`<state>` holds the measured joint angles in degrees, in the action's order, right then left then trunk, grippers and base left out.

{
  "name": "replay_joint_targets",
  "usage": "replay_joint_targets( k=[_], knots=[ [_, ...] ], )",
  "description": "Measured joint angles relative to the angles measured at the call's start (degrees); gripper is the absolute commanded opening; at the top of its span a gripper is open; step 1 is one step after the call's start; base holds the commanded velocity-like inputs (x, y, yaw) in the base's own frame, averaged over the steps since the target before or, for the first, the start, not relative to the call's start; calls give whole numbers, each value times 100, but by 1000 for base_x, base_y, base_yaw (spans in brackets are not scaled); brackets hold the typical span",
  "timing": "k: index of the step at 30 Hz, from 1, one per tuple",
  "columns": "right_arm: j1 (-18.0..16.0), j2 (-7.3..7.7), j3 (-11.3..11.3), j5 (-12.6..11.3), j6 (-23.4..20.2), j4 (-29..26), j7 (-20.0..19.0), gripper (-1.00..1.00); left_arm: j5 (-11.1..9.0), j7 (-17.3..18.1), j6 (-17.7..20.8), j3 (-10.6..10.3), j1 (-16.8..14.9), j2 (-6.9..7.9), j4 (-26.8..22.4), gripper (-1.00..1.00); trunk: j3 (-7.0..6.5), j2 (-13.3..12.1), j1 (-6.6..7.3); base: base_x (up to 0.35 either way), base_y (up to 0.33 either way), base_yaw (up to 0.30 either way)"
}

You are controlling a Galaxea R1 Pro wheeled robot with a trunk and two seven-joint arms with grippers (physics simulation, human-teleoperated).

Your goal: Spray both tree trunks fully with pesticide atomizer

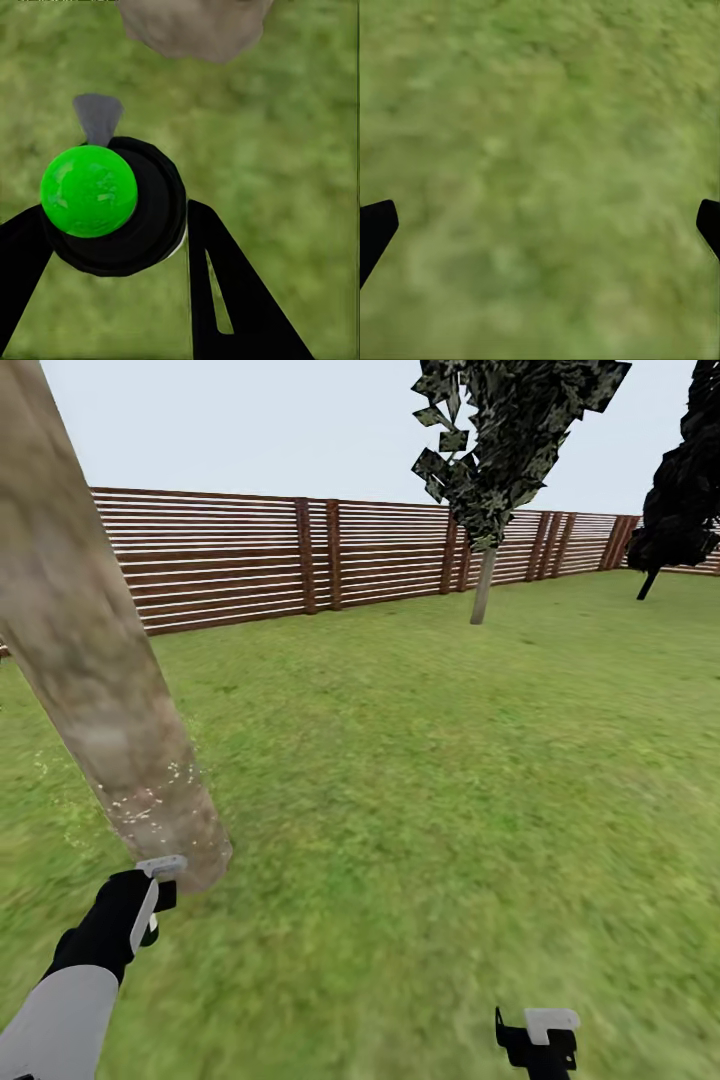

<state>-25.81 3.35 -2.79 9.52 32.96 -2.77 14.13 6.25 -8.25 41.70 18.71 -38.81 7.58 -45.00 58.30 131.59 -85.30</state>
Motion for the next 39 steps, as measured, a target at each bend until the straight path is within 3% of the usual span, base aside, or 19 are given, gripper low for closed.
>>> replay_joint_targets(
  k=[13,30,39],
  knots=[
    [0,-3,0,1,0,0,0,100,0,-3,-7,-1,0,-9,0,-100,0,0,0,193,-229,10],
    [-1,-9,0,4,-1,1,-1,100,-54,-17,-8,1,1,-33,-3,-100,0,0,1,230,-191,269],
    [1,-9,0,4,0,-1,0,100,-53,-18,-17,0,-1,-35,8,-100,0,0,0,223,-192,24]
  ],
)
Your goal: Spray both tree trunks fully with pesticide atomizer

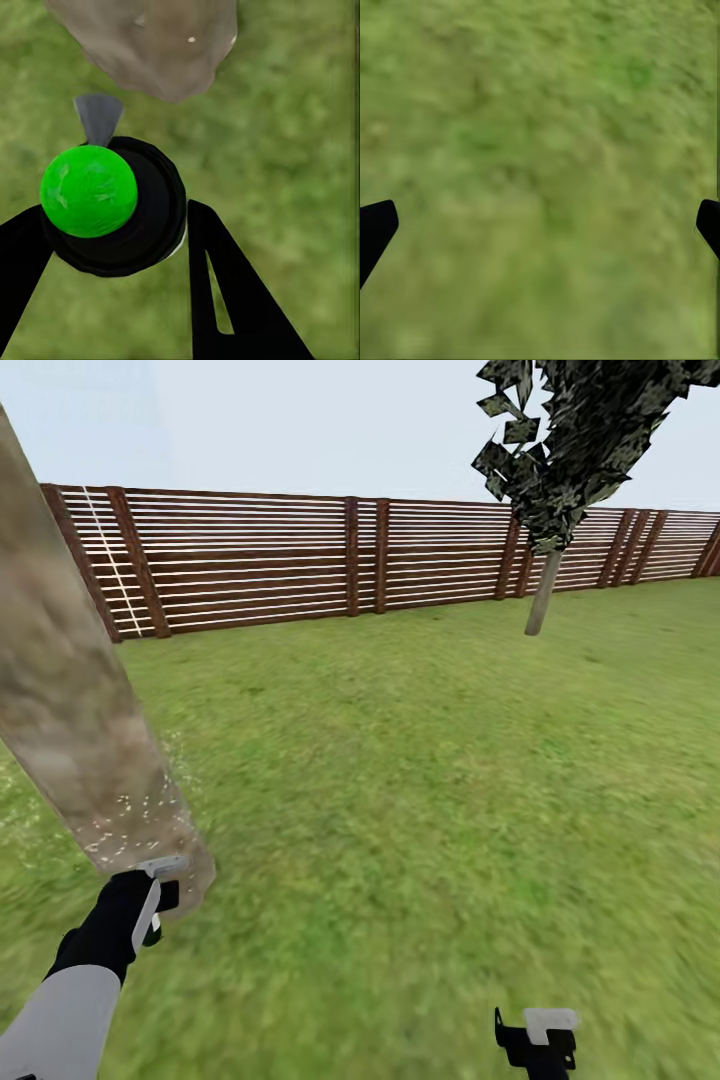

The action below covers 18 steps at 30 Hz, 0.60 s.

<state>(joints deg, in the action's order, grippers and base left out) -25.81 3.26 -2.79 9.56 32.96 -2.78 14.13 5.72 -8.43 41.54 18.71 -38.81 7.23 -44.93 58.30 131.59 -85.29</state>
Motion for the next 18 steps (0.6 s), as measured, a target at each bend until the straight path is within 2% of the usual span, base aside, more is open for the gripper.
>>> replay_joint_targets(
  k=[3,5,15,18],
  knots=[
    [0,0,0,-2,0,0,0,100,0,0,3,0,0,0,1,-100,0,0,-1,107,-250,0],
    [0,0,0,0,0,0,0,100,1,0,1,0,0,0,1,-100,0,0,-3,-118,-232,0],
    [0,0,0,-2,-2,0,-2,100,-2,8,-11,1,4,-8,4,-100,1,0,-6,-324,-29,0],
    [1,0,0,-2,-2,-1,-8,100,-24,63,-23,0,6,-104,37,-100,0,0,-6,-340,0,-93]
  ],
)
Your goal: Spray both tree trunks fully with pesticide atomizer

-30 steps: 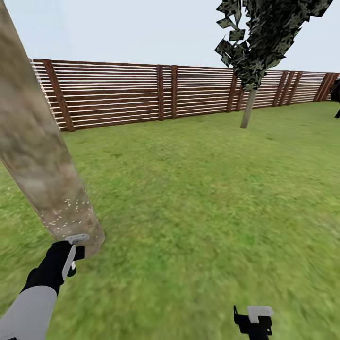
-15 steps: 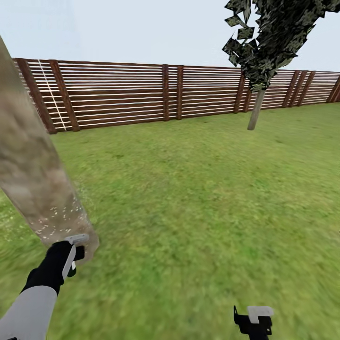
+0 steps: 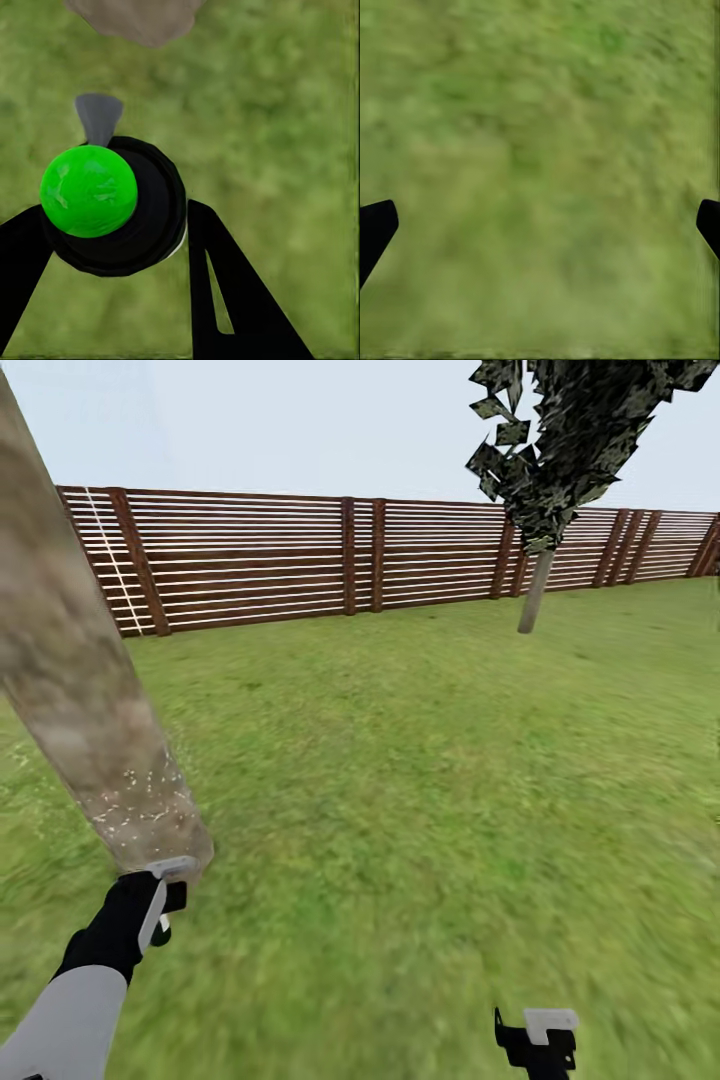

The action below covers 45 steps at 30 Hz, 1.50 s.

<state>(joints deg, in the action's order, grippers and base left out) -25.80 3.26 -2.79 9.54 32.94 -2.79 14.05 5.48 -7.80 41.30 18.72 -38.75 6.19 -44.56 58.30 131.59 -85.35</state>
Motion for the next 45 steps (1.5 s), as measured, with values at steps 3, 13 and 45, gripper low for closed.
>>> replay_joint_targets(
  k=[3,13,45],
  knots=[
    [1,8,0,-4,0,-1,-10,100,29,24,-12,-17,14,-117,18,-100,-6,0,0,-340,0,-262],
    [-1,45,28,108,-12,-24,-71,100,107,3369,-1441,-1860,420,369,368,-100,-26,0,3,-247,0,-154],
    [-519,-343,748,1947,-2421,-3678,-6085,100,2814,6828,-2379,-2820,99,731,326,-100,-26,0,4,-2,0,0]
  ],
)
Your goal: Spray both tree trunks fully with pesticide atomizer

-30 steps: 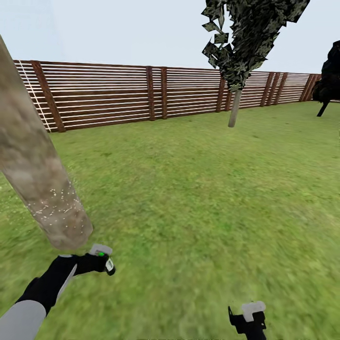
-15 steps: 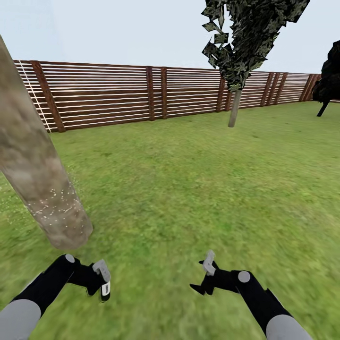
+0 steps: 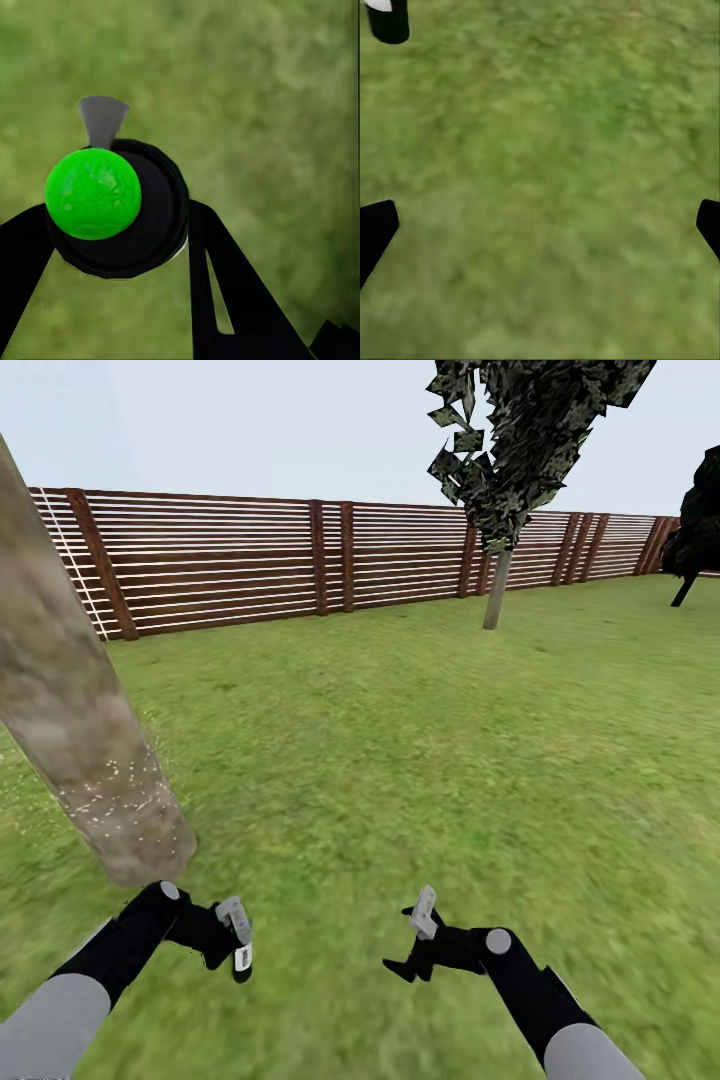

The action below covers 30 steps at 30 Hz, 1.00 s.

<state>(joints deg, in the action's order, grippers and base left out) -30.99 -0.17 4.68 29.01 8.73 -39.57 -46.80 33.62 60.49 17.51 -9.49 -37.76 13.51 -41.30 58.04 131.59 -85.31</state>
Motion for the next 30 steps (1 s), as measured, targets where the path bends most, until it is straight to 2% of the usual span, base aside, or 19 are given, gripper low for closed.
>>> replay_joint_targets(
  k=[1,2,3,4,6,10,13,16,19,21,22,27,30],
  knots=[
    [-4,-29,212,-1,-6,2,-455,100,657,-6,-5,-488,-4,-252,8,-100,1,0,0,0,0,0],
    [-7,-58,222,0,-8,4,-480,-100,616,0,5,-514,-7,-766,0,-100,0,0,0,0,0,0],
    [-8,-79,224,0,-8,5,-487,-100,622,2,6,-516,-8,-904,-1,-100,0,0,0,0,0,0],
    [-9,-89,224,0,-8,6,-490,-100,676,2,-3,-519,-10,-813,3,-100,0,0,0,0,0,0],
    [-10,-99,225,0,-8,6,-494,-100,712,4,1,-525,-10,-910,1,-100,0,0,0,0,0,0],
    [-10,-171,233,0,-8,7,-519,-100,1023,4,0,-526,-14,-1151,1,-100,0,0,0,0,0,0],
    [-12,-245,234,5,-9,0,-761,-100,1058,52,0,-526,-12,-1177,-1,-100,0,0,0,0,0,0],
    [-18,-282,234,9,-9,-1,-797,-100,1075,159,-6,-526,-18,-1218,-7,-100,0,0,0,0,0,0],
    [-19,-296,233,9,-10,-2,-800,-100,1076,168,-11,-537,-19,-1332,-9,-100,0,0,0,0,0,0],
    [-19,-297,233,9,-10,-2,-800,-100,1065,165,-12,-653,-18,-1414,-10,-100,0,0,0,0,0,0],
    [-19,-297,233,9,-10,-2,-800,-100,1063,165,-7,-861,-18,-1467,-10,-100,0,0,0,0,0,0],
    [-19,-298,233,9,-10,-2,-800,-100,1074,173,-12,-922,-18,-1602,-10,-100,0,0,0,0,0,0],
    [-19,-298,233,9,-10,-2,-800,-100,1210,173,-10,-1088,-15,-1638,-9,-100,0,0,0,0,0,0]
  ],
)
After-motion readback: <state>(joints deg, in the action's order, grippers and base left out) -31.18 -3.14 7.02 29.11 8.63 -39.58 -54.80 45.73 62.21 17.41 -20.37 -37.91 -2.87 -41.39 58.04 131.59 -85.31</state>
